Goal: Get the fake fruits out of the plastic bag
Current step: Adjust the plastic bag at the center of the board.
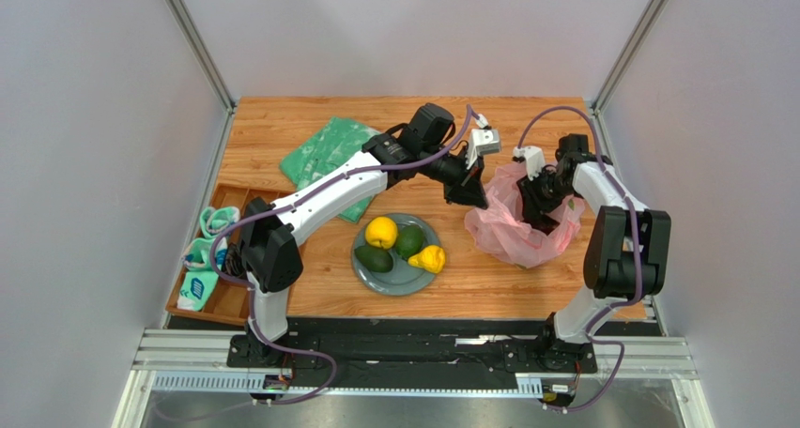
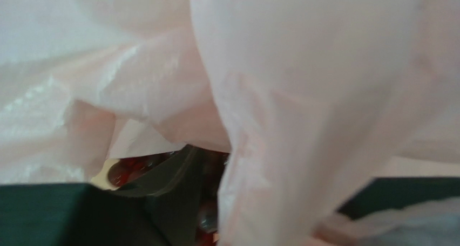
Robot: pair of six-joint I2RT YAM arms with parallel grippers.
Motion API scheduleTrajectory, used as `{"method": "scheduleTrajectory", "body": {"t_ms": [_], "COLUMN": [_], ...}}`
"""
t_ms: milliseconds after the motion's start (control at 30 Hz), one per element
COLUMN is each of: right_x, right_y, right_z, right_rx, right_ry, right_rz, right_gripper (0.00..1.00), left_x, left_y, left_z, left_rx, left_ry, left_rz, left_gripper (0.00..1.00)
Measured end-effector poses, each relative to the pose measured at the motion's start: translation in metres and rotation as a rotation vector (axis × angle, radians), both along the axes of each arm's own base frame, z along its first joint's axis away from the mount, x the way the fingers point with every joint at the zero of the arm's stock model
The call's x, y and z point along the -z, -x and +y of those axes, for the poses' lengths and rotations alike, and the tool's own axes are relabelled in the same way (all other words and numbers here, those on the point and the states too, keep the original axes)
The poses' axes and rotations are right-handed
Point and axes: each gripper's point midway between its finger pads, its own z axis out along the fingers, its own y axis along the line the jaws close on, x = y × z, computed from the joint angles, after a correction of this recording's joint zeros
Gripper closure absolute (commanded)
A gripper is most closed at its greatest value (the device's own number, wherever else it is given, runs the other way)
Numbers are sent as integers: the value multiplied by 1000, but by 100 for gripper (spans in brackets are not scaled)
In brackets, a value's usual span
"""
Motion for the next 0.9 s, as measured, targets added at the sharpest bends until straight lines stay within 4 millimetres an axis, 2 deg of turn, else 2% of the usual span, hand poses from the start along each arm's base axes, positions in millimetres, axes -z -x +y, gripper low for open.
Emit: {"method": "scheduleTrajectory", "body": {"t_ms": [133, 300, 433, 733, 900], "right_x": [-1, -4, -4, 18, 19], "right_y": [-21, -43, -51, -32, -28], "right_z": [-9, -30, -46, -71, -91], "right_rx": [45, 93, 127, 163, 203], "right_ry": [40, 141, 225, 367, 454], "right_rz": [-61, -142, -169, -118, -114], "right_gripper": [35, 29, 27, 22, 21], "left_x": [0, 0, 0, 1, 1], "left_y": [0, 0, 0, 0, -1], "left_z": [0, 0, 0, 0, 0], "left_rx": [0, 0, -1, -3, -5], "left_ry": [-1, -2, -2, -3, -4], "left_rz": [1, 1, 0, -1, -2], "left_gripper": [100, 100, 100, 100, 100]}}
